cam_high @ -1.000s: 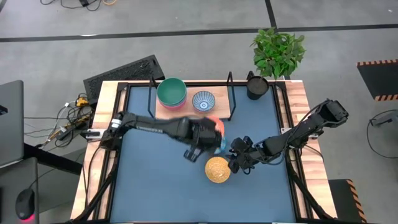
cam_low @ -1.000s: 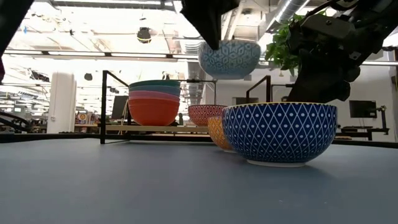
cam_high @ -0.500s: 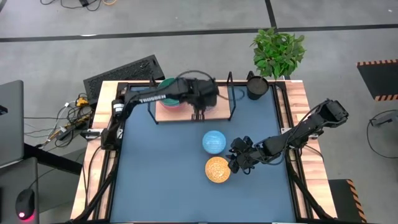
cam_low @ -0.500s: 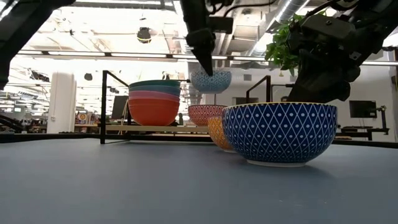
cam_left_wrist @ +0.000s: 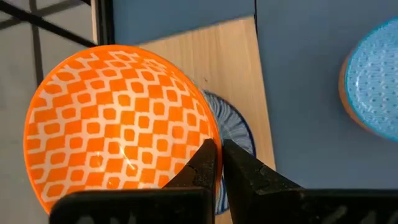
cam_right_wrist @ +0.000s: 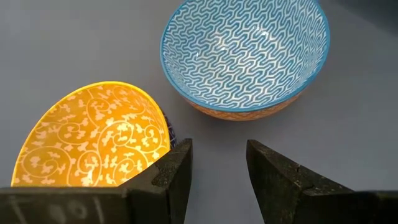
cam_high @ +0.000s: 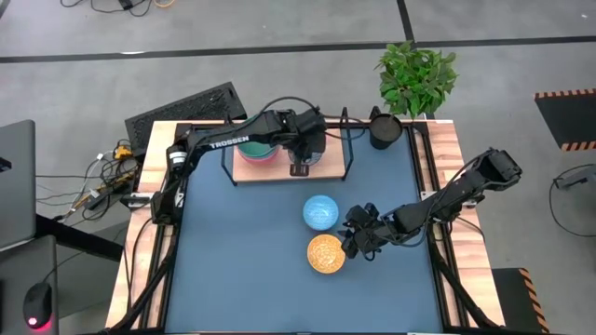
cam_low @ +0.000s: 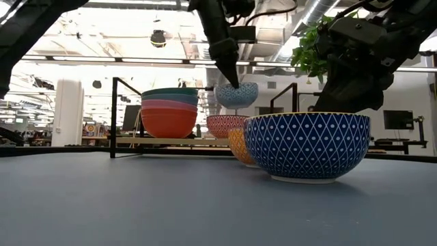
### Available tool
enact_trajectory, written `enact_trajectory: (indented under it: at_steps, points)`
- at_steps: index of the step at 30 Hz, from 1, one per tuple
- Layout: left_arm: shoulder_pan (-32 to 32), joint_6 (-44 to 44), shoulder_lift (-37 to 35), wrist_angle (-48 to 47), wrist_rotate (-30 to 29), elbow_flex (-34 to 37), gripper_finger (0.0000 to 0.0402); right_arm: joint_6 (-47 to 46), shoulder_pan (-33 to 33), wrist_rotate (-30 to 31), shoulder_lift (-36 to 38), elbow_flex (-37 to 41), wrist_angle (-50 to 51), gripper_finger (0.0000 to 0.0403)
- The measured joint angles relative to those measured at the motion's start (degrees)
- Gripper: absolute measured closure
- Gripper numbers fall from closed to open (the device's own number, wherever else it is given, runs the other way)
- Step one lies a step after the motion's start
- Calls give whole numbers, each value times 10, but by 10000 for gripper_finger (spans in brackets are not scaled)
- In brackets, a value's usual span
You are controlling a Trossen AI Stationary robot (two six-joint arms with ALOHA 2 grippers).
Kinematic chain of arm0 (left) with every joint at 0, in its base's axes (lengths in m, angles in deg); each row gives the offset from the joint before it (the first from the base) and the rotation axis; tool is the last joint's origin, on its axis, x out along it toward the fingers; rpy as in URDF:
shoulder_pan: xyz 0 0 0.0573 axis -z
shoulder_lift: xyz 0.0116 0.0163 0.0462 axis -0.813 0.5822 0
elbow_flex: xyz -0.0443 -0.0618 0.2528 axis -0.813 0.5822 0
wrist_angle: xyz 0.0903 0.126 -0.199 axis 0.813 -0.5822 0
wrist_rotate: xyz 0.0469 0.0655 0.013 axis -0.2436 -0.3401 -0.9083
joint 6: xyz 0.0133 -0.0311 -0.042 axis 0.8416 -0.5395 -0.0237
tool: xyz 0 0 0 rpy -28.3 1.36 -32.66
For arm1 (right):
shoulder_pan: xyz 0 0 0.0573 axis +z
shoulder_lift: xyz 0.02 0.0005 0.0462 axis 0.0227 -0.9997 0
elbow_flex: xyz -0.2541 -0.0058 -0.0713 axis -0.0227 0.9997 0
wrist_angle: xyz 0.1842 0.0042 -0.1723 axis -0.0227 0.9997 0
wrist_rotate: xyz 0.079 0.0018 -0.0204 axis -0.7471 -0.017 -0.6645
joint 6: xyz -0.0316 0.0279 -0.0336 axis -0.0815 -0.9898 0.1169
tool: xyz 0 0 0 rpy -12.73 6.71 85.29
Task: Place and stack bowls onto a shelf
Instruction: Stack the orange patterned bowl on top of the dark blue patterned bowl on the shelf
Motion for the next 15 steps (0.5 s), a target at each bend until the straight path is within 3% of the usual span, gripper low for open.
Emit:
enact_trajectory:
  at_steps: [15]
  points:
    - [-12, -6, 4, 34, 15, 70, 401, 1, 0, 1, 0, 0, 2, 226]
